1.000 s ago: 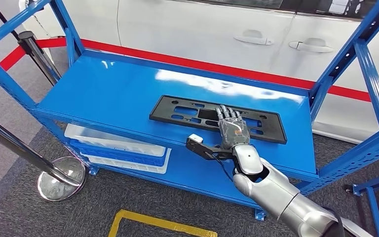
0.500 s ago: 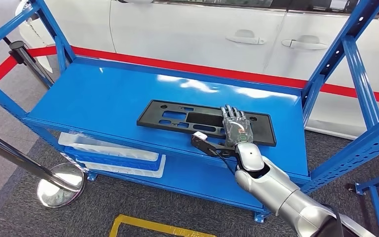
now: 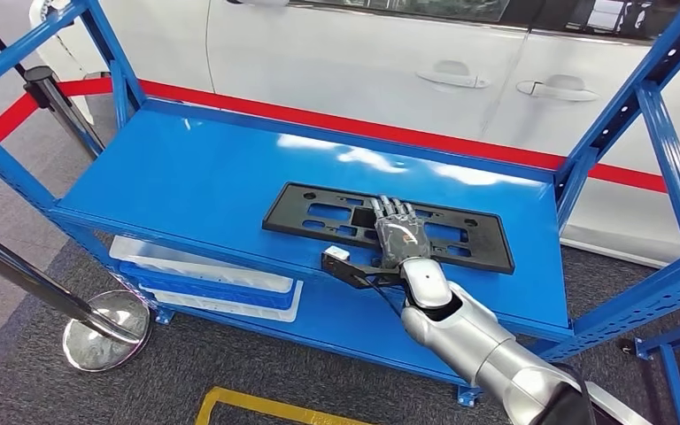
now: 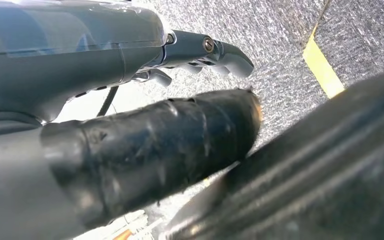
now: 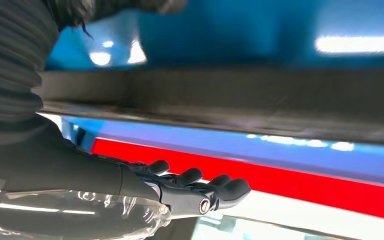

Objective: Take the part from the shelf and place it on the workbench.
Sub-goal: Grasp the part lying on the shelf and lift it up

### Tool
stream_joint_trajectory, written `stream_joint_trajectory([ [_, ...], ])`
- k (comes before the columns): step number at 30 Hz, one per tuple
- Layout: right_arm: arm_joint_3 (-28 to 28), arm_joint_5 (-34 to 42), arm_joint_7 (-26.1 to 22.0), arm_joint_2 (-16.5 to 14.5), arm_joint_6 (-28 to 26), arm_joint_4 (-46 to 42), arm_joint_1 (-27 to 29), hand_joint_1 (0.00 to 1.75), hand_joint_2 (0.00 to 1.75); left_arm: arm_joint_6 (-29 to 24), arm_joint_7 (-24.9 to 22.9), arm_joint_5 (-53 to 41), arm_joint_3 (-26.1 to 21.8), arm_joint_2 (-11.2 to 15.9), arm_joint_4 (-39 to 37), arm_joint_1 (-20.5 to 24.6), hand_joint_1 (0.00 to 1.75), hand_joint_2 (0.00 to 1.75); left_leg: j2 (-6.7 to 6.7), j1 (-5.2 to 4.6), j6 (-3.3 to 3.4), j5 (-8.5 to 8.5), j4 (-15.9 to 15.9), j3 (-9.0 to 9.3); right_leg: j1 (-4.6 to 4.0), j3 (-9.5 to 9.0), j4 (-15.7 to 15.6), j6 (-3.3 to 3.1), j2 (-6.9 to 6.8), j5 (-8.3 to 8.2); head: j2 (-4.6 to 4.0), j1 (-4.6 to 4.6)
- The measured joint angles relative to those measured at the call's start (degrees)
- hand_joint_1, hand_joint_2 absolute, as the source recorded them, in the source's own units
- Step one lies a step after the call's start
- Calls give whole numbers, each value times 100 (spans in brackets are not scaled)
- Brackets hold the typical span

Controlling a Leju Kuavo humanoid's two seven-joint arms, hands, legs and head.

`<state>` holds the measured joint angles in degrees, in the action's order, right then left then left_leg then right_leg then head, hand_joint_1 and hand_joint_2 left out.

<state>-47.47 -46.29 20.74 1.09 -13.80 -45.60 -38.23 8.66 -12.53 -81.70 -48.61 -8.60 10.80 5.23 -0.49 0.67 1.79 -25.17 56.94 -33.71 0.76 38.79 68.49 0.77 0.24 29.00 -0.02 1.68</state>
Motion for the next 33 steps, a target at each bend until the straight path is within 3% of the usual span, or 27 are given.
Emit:
stream_joint_trajectory([
  [2, -43, -33, -34, -94, 54, 11, -1, 169, 175, -2, 4, 0, 0, -3, 0, 0, 0, 0, -12, -11, -48, -49, 57, -2, -3, -309, -675, -35, 3, -284, 0, 4],
  [4, -84, -58, -51, -193, 93, 16, 13, 171, 175, -9, 20, 0, -1, -2, 0, 3, 0, 0, -15, -31, -89, -77, 93, -24, -16, -414, -915, -67, 18, -312, 0, 12],
  [8, -131, -70, -72, -325, 110, 22, 49, 168, 175, -20, 46, 0, -4, 4, 0, 2, 0, 0, -15, -28, -34, -78, 78, -17, -23, -414, -940, -81, 42, -323, 0, 17],
  [13, -160, -52, -111, -405, 144, 29, 47, 166, 175, -20, 45, 0, -9, 8, 0, 0, 0, 0, -15, -23, -70, -59, 9, 24, -31, -421, -939, -113, 42, -309, 0, 17],
  [19, -170, -28, -114, -427, 201, 36, 42, 161, 175, -16, 41, 2, -13, 8, 0, 0, 0, 0, -14, -12, -174, -61, -12, 40, -41, -433, -939, -129, 41, -301, 0, 15],
  [23, -173, 6, -114, -429, 274, 36, 36, 174, 175, -5, 42, 4, -17, 8, 0, 0, 0, 175, -14, -13, -181, -64, -12, 49, -40, -453, -952, -129, 40, -301, 0, 14],
  [33, -192, 32, -74, -333, 496, -222, 121, 175, 175, -28, 182, 35, -73, 22, 0, 3, 0, 175, -9, -15, -184, -71, -12, 88, -39, -511, -997, -128, 40, -302, 0, 13],
])
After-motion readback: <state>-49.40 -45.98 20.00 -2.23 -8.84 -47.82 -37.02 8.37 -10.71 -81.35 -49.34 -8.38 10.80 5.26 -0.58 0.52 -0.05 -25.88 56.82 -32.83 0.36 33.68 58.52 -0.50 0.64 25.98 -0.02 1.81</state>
